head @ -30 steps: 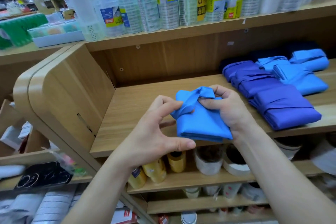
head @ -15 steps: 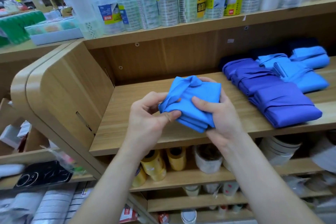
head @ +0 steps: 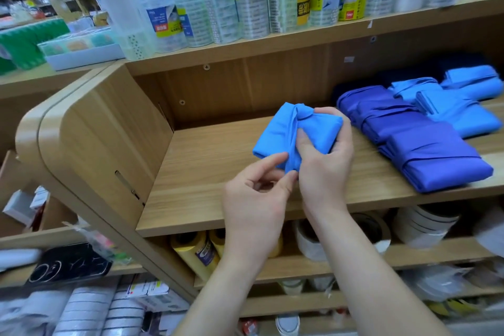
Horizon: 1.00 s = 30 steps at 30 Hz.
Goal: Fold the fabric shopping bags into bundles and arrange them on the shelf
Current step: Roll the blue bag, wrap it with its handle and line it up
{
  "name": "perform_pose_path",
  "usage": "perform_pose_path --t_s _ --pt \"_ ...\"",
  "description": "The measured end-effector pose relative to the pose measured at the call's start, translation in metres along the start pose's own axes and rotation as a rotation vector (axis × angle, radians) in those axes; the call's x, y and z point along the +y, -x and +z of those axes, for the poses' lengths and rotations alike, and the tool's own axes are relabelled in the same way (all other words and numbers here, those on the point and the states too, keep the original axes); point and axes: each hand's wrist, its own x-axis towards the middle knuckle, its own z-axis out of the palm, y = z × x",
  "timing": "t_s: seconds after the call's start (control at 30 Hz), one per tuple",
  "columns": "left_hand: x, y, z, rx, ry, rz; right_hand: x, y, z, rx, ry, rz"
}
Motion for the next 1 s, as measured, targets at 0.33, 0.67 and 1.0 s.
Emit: perform_pose_path --t_s 0.33,0.67,1.0 --pt "0.007 -0.009 -0.017 0.026 0.123 -0.172 -0.003 -0.005 -0.004 -0.115 0.009 -0.054" --pt "-0.004 -0.01 -0.02 -0.221 0.254 -0.321 -0.003 0.007 -0.014 -0.151 0.065 -0.097" --pt "0.006 -0.014 -0.03 -0.163 0.277 -0.163 -0.021 0.024 -0.033 -0.412 0.11 -0.025"
